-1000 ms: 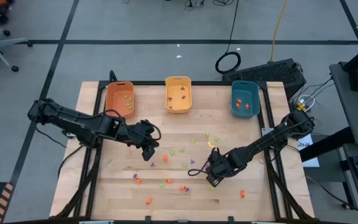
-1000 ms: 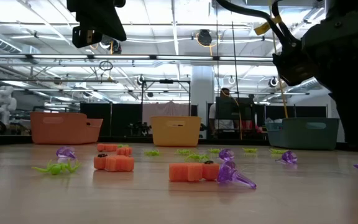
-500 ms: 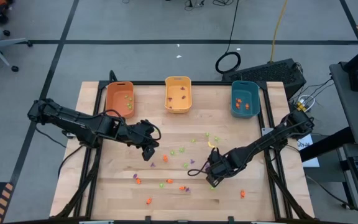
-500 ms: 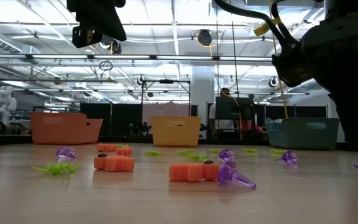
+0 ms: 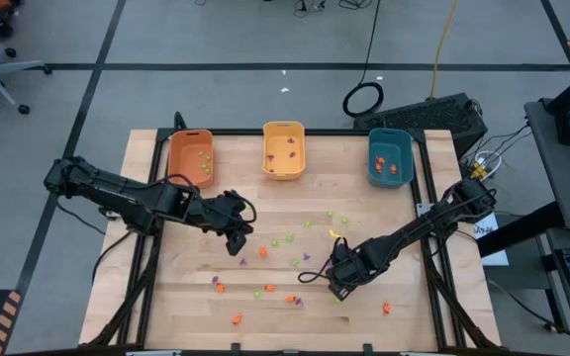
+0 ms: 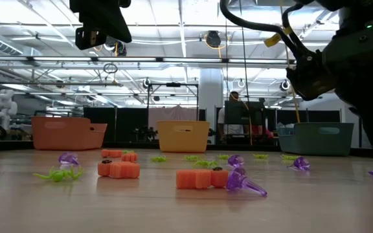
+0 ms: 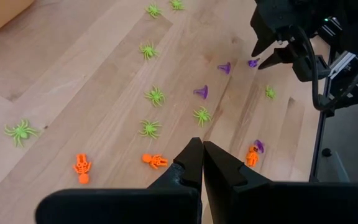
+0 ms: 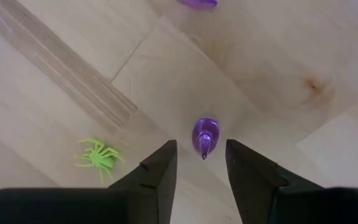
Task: Sort Halloween decoration
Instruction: Put the purple witch hat toy into the yellow bin
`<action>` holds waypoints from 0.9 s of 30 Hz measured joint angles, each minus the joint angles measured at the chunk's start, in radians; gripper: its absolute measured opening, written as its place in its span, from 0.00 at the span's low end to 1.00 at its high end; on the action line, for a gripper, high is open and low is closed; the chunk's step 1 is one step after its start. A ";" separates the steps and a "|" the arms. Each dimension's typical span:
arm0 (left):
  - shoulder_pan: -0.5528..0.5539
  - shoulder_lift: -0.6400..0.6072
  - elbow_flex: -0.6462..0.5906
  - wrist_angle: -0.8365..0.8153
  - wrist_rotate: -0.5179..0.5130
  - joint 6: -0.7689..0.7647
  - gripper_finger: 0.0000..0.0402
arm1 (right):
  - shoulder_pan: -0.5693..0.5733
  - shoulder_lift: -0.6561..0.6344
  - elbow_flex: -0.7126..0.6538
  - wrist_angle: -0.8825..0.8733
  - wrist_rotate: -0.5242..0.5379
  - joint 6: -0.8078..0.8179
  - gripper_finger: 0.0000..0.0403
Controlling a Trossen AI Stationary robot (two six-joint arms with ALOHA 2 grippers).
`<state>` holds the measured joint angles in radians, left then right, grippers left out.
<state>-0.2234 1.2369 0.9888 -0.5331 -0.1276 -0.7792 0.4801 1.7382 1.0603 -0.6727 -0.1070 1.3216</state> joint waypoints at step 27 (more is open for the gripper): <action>0.000 0.000 0.000 0.000 -0.008 -0.001 0.03 | 0.000 -0.049 0.000 0.004 -0.027 -0.077 0.00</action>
<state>-0.2234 1.2369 0.9889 -0.5334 -0.1352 -0.7803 0.4797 1.6896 1.0607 -0.6689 -0.1340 1.2442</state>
